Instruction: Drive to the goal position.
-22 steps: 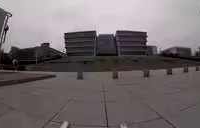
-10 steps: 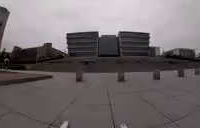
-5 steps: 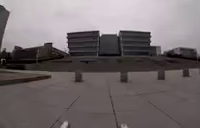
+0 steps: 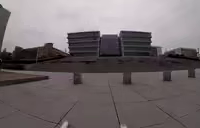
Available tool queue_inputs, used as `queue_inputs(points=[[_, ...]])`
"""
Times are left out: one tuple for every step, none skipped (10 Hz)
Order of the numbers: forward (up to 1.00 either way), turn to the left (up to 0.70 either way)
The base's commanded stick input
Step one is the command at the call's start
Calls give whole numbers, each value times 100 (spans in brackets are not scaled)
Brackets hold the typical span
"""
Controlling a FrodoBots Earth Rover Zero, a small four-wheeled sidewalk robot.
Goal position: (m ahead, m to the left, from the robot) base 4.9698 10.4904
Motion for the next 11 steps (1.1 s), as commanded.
queue_inputs(points=[[70, -3], [70, 0], [70, 0], [70, 0], [70, 0], [70, 0], [70, 0], [70, 0], [70, 0], [70, 0], [70, 0]])
